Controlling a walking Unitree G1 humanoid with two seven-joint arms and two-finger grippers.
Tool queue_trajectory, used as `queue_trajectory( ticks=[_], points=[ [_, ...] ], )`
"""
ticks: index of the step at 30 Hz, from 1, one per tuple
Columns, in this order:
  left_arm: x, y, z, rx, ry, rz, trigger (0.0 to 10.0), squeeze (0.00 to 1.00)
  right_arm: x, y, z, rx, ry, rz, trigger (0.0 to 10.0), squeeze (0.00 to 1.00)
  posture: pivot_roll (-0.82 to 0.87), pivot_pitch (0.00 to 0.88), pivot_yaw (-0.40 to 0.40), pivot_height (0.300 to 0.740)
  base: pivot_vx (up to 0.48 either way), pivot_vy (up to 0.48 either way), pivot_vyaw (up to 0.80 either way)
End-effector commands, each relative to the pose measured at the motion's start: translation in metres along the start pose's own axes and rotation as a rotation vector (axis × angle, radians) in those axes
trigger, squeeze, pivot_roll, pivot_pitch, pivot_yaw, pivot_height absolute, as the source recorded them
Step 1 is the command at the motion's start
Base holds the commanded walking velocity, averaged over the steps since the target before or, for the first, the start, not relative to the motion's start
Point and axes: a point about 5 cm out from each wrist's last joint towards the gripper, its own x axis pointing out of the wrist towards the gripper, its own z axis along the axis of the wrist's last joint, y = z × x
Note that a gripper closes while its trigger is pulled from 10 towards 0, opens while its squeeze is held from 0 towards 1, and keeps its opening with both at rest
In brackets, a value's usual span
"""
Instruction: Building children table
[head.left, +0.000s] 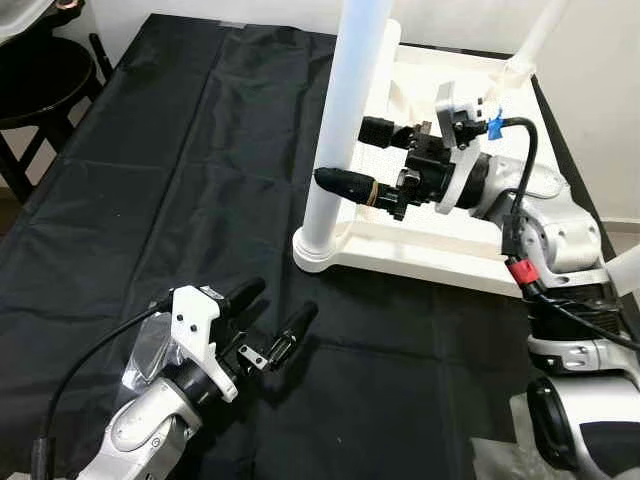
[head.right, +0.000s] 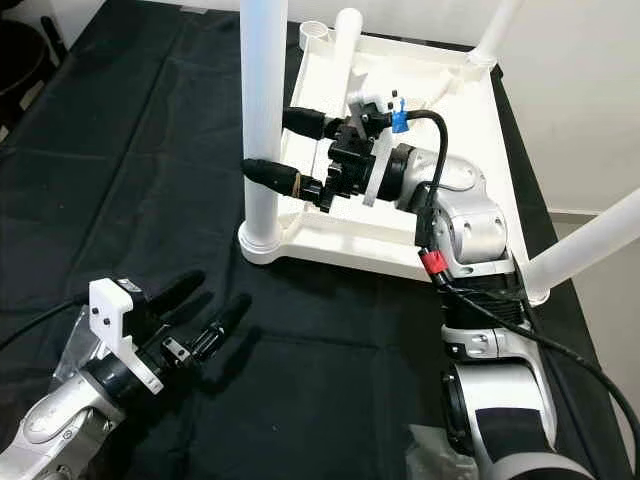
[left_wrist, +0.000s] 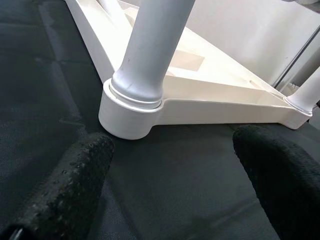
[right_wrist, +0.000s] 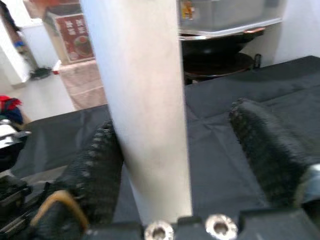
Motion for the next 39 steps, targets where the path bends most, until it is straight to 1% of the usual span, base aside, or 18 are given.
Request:
queue_trajectory(
  ticks=[1,4,8,9,10,12,17,29,30,32,33,36,37,38,39],
  points=[
    [-0.001,-0.003,-0.001,-0.012,0.007,-0.010,10.0,0.00,0.003,0.004,-0.002,0.000,-0.018,0.036,0.0,0.00,0.03,0.274,-0.086,0.740,0.000,0.000,0.00],
    [-0.001,-0.003,-0.002,-0.010,0.009,-0.010,10.0,0.00,0.010,0.009,-0.006,0.004,-0.031,0.063,0.0,0.00,0.03,0.274,-0.083,0.740,0.000,0.000,0.00],
    [0.000,-0.003,-0.002,-0.009,0.009,-0.009,10.0,0.00,0.012,0.010,-0.006,0.002,-0.036,0.066,0.0,0.00,0.03,0.276,-0.083,0.740,0.000,0.000,0.00],
    [-0.001,-0.003,-0.001,-0.008,0.008,-0.008,10.0,0.00,0.016,0.010,-0.006,-0.006,-0.045,0.063,5.6,0.00,0.03,0.272,-0.083,0.740,0.000,0.000,0.00],
    [-0.001,-0.003,-0.001,-0.008,0.008,-0.008,10.0,0.00,0.016,0.010,-0.006,-0.006,-0.045,0.063,5.6,0.00,0.03,0.272,-0.083,0.740,0.000,0.000,0.00],
    [-0.001,-0.003,-0.001,-0.008,0.007,-0.008,10.0,0.00,0.018,0.010,-0.006,-0.006,-0.053,0.058,0.0,0.00,0.03,0.272,-0.083,0.740,0.000,0.000,0.00],
    [-0.001,-0.004,-0.001,-0.009,0.006,-0.008,10.0,0.00,0.018,0.009,-0.008,-0.012,-0.037,0.057,0.0,0.00,0.04,0.271,-0.085,0.740,0.000,0.000,0.00],
    [-0.001,-0.004,-0.001,-0.011,0.004,-0.008,10.0,0.00,0.023,0.015,-0.016,-0.021,0.005,0.067,0.0,0.00,0.03,0.273,-0.087,0.740,0.000,0.000,0.00],
    [0.000,-0.004,-0.001,-0.011,0.004,-0.008,10.0,0.00,0.024,0.015,-0.017,-0.028,0.007,0.059,2.2,0.00,0.03,0.273,-0.087,0.740,0.000,0.000,0.00],
    [0.000,-0.004,-0.001,-0.011,0.004,-0.008,10.0,0.00,0.025,0.016,-0.017,-0.032,0.007,0.052,2.2,0.00,0.03,0.273,-0.087,0.740,0.000,0.000,0.00],
    [0.000,-0.004,-0.001,-0.011,0.004,-0.008,10.0,0.00,0.026,0.018,-0.017,-0.005,-0.003,0.074,0.0,0.00,0.03,0.272,-0.086,0.740,0.000,0.000,0.00],
    [0.000,-0.004,-0.001,-0.010,0.004,-0.008,10.0,0.00,0.026,0.020,-0.017,-0.010,-0.006,0.094,0.0,0.00,0.03,0.272,-0.086,0.740,0.000,0.000,0.00],
    [0.000,-0.004,-0.001,-0.010,0.004,-0.008,10.0,0.00,0.026,0.018,-0.016,-0.023,-0.008,0.071,1.1,0.00,0.03,0.272,-0.086,0.740,0.000,0.000,0.00],
    [0.000,-0.003,-0.001,-0.010,0.004,-0.007,10.0,0.00,0.027,0.017,-0.015,-0.035,-0.008,0.050,10.0,0.00,0.03,0.272,-0.086,0.740,0.000,0.000,0.00],
    [0.000,-0.003,-0.001,-0.009,0.004,-0.007,10.0,0.00,0.027,0.016,-0.015,-0.034,-0.009,0.045,10.0,0.00,0.03,0.274,-0.085,0.740,0.000,0.000,0.00]
  ],
)
